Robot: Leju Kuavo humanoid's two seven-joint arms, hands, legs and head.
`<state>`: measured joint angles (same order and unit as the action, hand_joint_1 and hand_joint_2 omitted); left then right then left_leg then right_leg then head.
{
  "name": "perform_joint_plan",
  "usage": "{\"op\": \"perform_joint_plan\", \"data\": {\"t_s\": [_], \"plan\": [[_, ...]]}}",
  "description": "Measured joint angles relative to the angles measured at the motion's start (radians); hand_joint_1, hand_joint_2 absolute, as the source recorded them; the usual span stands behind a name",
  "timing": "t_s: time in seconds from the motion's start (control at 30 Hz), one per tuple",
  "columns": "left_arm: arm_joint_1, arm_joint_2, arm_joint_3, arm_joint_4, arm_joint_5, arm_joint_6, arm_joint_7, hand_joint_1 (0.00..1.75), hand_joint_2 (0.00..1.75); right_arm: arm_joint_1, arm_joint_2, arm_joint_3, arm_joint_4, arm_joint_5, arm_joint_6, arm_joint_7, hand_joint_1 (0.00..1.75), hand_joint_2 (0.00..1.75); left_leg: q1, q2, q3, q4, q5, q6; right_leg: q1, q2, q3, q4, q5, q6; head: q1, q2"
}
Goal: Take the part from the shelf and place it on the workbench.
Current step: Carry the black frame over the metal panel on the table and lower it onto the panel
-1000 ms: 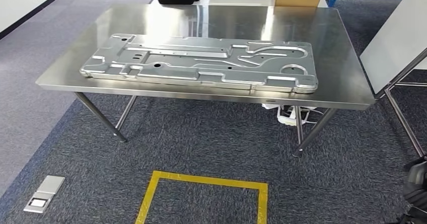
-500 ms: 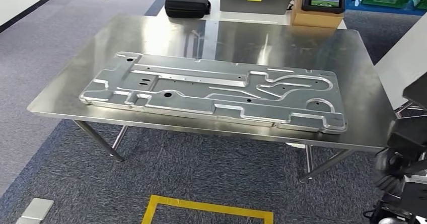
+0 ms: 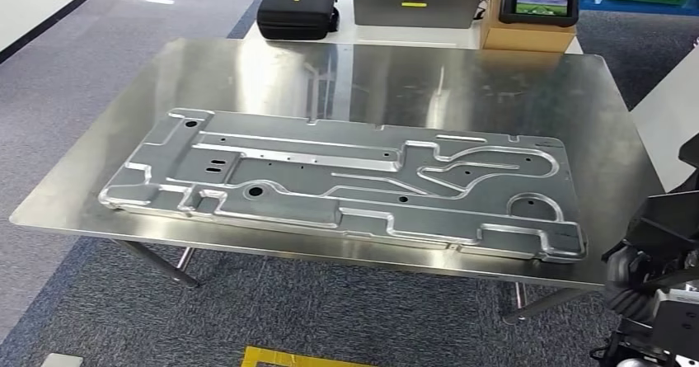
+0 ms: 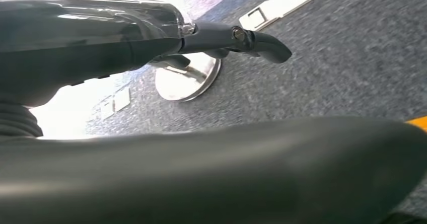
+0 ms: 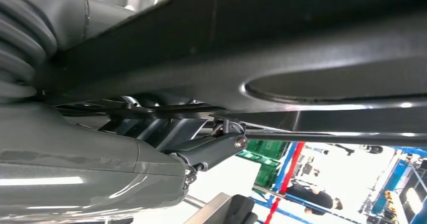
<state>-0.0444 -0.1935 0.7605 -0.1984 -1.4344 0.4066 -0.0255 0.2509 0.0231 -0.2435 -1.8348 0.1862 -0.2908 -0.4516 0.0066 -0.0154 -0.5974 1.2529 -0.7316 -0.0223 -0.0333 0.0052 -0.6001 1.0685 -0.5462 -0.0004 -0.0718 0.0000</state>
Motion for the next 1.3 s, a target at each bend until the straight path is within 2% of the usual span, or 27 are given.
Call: {"op": "perform_joint_plan", "data": {"t_s": [0.07,0.1,0.13,0.17,0.23,0.3,0.47,0.6,0.7,0.9,1.13,1.23,1.3], "plan": [[0.000,0.001,0.001,0.000,0.000,0.000,-0.002,0.00,1.75,0.002,0.001,0.004,0.000,-0.001,-0.001,0.000,1.75,1.75,0.002,0.002,0.005,-0.100,0.109,0.000,-0.004,0.000,0.028,-0.001,-0.018,0.008,0.000,0.000],[0.001,0.001,0.002,0.000,0.000,0.000,-0.004,0.00,1.75,0.002,0.001,0.006,0.000,-0.001,-0.003,-0.001,1.75,1.75,0.000,0.004,0.005,-0.143,0.144,0.003,-0.005,0.000,0.037,-0.002,-0.024,0.012,-0.001,0.000],[0.001,0.001,0.002,0.000,-0.001,0.000,-0.007,0.00,1.75,0.003,0.001,0.008,0.000,-0.001,-0.004,-0.001,1.75,1.75,-0.003,0.005,0.004,-0.168,0.169,0.009,-0.005,0.000,0.041,-0.002,-0.029,0.017,-0.001,0.000],[0.002,0.001,0.002,0.000,-0.001,0.000,-0.009,0.00,1.75,0.006,0.002,0.010,0.000,-0.001,-0.005,-0.001,1.75,1.75,-0.005,0.006,0.001,-0.176,0.174,0.014,-0.004,0.000,0.044,-0.002,-0.035,0.022,-0.001,0.000],[0.003,0.001,0.002,0.000,-0.002,0.000,-0.011,0.00,1.75,0.010,0.002,0.012,-0.001,-0.002,-0.006,-0.002,1.75,1.75,-0.006,0.006,0.003,-0.183,0.184,0.021,-0.001,0.000,0.050,-0.004,-0.045,0.019,0.000,0.000],[0.001,0.001,0.002,0.000,-0.002,0.000,-0.012,0.00,1.75,0.012,0.002,0.013,-0.002,-0.003,-0.006,-0.004,1.75,1.75,-0.005,0.006,0.005,-0.185,0.185,0.024,0.001,0.000,0.057,-0.010,-0.047,0.009,0.000,0.000],[-0.002,0.001,0.002,0.000,-0.004,-0.004,-0.012,0.00,1.75,0.018,0.002,0.015,-0.002,0.014,-0.011,-0.009,1.75,1.75,-0.007,0.006,0.006,-0.185,0.179,0.033,0.001,0.000,0.065,-0.026,-0.044,0.015,0.000,0.000],[-0.002,0.001,0.002,0.000,-0.014,-0.007,-0.009,0.00,1.75,0.020,0.002,0.016,-0.003,0.035,-0.014,-0.012,1.75,1.75,-0.008,0.006,0.006,-0.184,0.176,0.037,0.000,0.000,0.068,-0.031,-0.045,0.028,0.000,0.000],[-0.002,0.001,0.002,0.000,-0.018,-0.010,-0.004,0.00,1.75,0.019,0.002,0.016,-0.005,0.039,-0.014,-0.012,1.75,1.75,-0.008,0.006,0.007,-0.184,0.175,0.038,0.000,0.000,0.068,-0.032,-0.046,0.033,0.000,0.000],[-0.002,0.001,0.001,0.000,-0.018,-0.022,0.002,0.00,1.75,0.017,-0.007,0.016,-0.011,0.063,-0.014,0.001,1.75,1.75,-0.007,0.006,0.010,-0.185,0.175,0.038,0.001,0.000,0.070,-0.032,-0.047,0.036,0.000,0.000],[-0.001,0.001,0.000,0.000,-0.021,-0.036,0.005,0.00,1.75,0.002,-0.048,0.003,-0.008,0.109,-0.018,0.031,1.75,1.75,-0.005,0.006,0.014,-0.186,0.175,0.038,0.003,0.000,0.073,-0.032,-0.047,0.036,0.000,0.000],[-0.001,0.000,0.000,0.000,-0.022,-0.040,0.006,0.00,1.75,-0.006,-0.069,-0.009,-0.004,0.150,-0.025,0.048,1.75,1.75,-0.005,0.006,0.014,-0.186,0.175,0.038,0.003,0.000,0.074,-0.032,-0.047,0.036,0.000,0.000],[-0.001,0.000,-0.001,0.000,-0.026,-0.042,0.007,0.00,1.75,-0.011,-0.084,-0.015,0.001,0.238,-0.062,0.070,1.75,1.75,-0.005,0.006,0.014,-0.186,0.175,0.038,0.003,0.000,0.074,-0.032,-0.047,0.036,0.000,0.000]]}}
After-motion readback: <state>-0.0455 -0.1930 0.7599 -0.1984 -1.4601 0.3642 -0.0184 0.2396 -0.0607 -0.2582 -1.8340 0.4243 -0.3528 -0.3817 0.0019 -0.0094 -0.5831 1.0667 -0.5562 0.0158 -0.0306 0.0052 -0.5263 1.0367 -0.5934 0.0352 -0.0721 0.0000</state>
